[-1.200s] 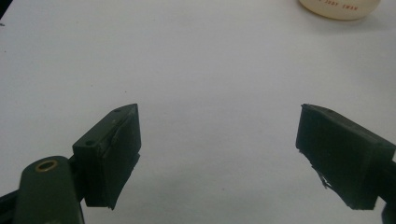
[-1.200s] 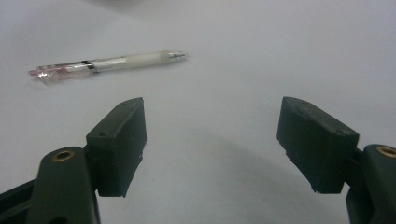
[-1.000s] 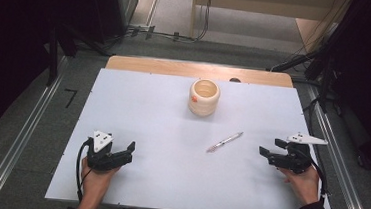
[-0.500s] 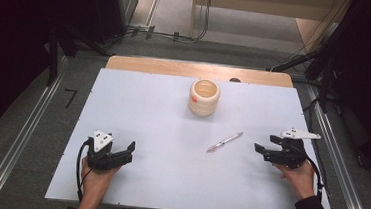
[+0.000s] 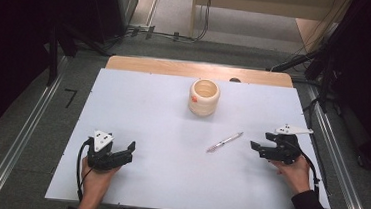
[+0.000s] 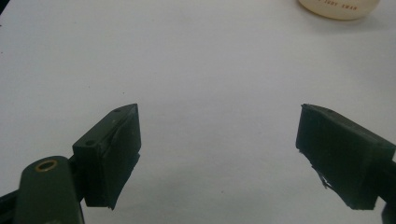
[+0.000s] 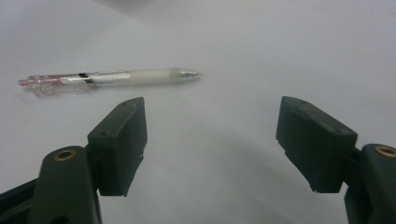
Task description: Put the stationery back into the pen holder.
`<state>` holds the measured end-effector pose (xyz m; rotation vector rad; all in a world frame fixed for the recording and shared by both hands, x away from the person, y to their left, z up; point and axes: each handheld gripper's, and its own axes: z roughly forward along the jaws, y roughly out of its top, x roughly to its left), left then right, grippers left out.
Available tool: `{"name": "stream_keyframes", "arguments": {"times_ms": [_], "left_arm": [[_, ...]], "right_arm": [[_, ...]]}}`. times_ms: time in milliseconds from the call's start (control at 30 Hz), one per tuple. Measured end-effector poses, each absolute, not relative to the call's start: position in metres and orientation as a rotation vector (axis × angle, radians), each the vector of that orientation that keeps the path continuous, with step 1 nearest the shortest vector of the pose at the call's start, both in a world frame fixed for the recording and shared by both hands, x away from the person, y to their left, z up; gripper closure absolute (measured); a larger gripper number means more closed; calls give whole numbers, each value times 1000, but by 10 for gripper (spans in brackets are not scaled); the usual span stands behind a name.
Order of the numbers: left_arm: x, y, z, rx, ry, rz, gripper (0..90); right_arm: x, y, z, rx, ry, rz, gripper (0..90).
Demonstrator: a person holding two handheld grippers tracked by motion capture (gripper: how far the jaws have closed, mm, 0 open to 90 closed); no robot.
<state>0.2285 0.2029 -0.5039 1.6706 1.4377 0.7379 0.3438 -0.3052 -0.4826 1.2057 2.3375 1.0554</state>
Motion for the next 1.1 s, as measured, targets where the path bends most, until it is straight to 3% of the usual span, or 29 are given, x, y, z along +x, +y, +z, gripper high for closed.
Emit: {"name": "stream_keyframes", "arguments": {"times_ms": [1100], "left_arm": [[229,203,-504,1674,1433,740,149]], "right_arm": [[368,-273,-482,1074,2430,975,281]]}}
